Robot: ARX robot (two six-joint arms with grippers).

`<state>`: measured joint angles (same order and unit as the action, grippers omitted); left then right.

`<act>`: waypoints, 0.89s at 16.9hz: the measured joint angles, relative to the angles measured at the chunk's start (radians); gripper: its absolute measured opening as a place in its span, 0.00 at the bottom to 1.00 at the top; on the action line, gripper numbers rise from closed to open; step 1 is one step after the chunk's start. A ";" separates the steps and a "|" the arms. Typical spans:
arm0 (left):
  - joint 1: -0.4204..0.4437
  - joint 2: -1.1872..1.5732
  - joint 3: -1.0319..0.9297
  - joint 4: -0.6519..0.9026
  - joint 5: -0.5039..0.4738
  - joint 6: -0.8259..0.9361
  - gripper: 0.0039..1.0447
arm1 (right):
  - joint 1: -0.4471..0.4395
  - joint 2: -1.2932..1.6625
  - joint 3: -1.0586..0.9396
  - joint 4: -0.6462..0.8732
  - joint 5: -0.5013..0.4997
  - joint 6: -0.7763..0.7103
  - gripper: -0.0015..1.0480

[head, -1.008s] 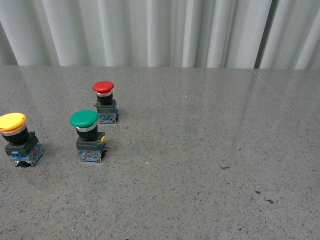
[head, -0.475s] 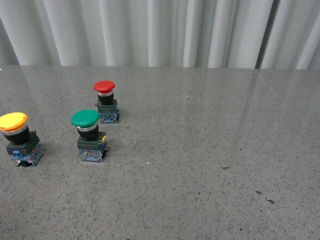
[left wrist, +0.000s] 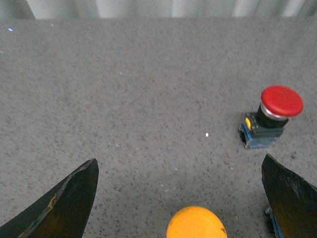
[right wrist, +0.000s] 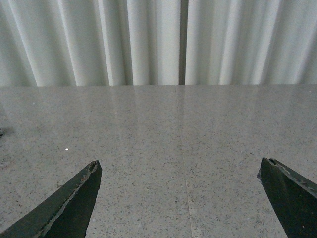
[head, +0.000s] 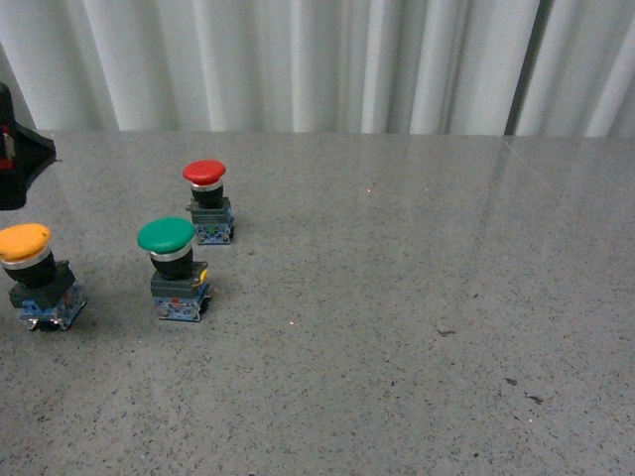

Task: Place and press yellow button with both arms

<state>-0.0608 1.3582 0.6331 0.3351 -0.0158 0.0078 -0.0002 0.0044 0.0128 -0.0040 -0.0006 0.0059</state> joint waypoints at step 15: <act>-0.069 0.058 -0.082 0.011 -0.064 0.026 0.37 | 0.000 0.000 0.000 0.000 0.000 0.000 0.94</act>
<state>-0.1295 1.4158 0.5507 0.3458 -0.0795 0.0341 -0.0002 0.0044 0.0128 -0.0044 -0.0006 0.0059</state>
